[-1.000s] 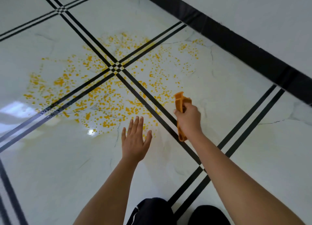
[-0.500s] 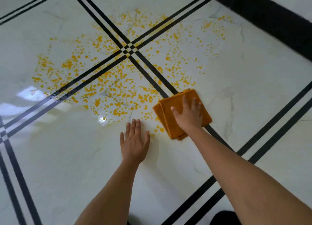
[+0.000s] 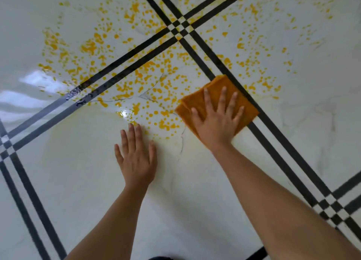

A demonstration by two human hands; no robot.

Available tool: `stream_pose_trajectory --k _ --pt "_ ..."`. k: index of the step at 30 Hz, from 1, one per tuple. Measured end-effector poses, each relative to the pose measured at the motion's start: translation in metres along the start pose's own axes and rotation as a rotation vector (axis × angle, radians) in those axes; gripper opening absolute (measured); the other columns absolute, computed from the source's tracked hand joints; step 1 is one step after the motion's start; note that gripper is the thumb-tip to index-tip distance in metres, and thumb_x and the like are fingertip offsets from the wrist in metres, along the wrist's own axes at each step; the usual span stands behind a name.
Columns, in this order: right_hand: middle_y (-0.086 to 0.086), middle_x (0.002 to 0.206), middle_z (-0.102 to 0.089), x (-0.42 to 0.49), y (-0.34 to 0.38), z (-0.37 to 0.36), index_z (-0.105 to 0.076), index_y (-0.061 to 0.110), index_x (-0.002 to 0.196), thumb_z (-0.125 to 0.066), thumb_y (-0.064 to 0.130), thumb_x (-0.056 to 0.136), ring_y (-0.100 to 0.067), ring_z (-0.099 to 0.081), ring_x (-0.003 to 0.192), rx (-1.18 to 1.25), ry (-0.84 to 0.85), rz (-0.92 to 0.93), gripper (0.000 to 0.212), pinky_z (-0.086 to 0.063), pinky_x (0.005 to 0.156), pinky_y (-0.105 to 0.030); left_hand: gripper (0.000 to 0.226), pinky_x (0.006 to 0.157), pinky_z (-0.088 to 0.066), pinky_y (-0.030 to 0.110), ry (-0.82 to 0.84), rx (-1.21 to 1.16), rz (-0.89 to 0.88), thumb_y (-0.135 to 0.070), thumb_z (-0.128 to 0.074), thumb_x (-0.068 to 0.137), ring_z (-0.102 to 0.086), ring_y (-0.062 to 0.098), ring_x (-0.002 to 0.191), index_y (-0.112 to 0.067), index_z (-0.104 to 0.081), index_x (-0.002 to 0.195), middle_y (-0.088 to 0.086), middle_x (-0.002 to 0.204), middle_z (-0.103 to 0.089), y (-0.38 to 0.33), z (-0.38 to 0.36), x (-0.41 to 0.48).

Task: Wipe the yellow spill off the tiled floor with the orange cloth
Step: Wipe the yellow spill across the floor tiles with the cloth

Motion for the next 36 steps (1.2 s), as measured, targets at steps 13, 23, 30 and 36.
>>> stream_pose_trajectory --k 13,23,30,36 --pt "-0.012 0.156 -0.015 -0.009 0.140 -0.031 -0.024 0.038 0.145 -0.029 0.064 0.083 -0.040 -0.008 0.142 -0.053 0.124 0.391 0.068 -0.007 0.108 -0.065 0.066 0.113 0.001 0.047 -0.071 -0.092 0.234 -0.047 -0.017 0.090 0.000 0.019 0.145 -0.020 -0.011 0.150 -0.001 0.158 -0.008 0.098 0.025 0.034" --pt "-0.011 0.156 -0.016 0.031 0.242 -0.048 -0.024 0.039 0.145 -0.028 0.065 0.084 -0.039 -0.008 0.143 -0.084 0.089 0.490 0.066 -0.007 0.108 -0.064 0.068 0.113 0.003 0.049 -0.126 -0.142 0.460 -0.046 -0.015 0.088 0.002 0.018 0.145 -0.019 -0.009 0.150 -0.002 0.158 -0.007 0.147 0.033 0.062" --pt "-0.003 0.157 -0.014 0.089 0.287 -0.054 -0.021 0.043 0.144 -0.027 0.064 0.084 -0.031 -0.008 0.145 -0.148 0.088 0.576 0.064 -0.006 0.111 -0.055 0.066 0.112 0.003 0.049 -0.112 -0.152 0.478 -0.043 -0.022 0.090 -0.002 0.019 0.145 -0.016 -0.012 0.149 0.000 0.157 -0.013 0.153 0.030 0.063" --pt "-0.005 0.153 -0.028 0.000 0.339 -0.070 -0.031 0.042 0.141 -0.034 0.063 0.083 -0.031 -0.021 0.142 -0.185 0.187 1.314 0.061 -0.014 0.110 -0.054 0.065 0.112 0.003 0.048 -0.081 -0.142 0.445 -0.045 -0.023 0.091 -0.006 0.023 0.143 -0.015 -0.015 0.148 0.002 0.155 -0.013 0.152 0.029 0.064"
Point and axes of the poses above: each hand's wrist, its own x-axis towards the middle knuckle, its own z-axis out of the back of the hand, y = z × x, the point moved 10 cm from there along x, towards the middle knuckle
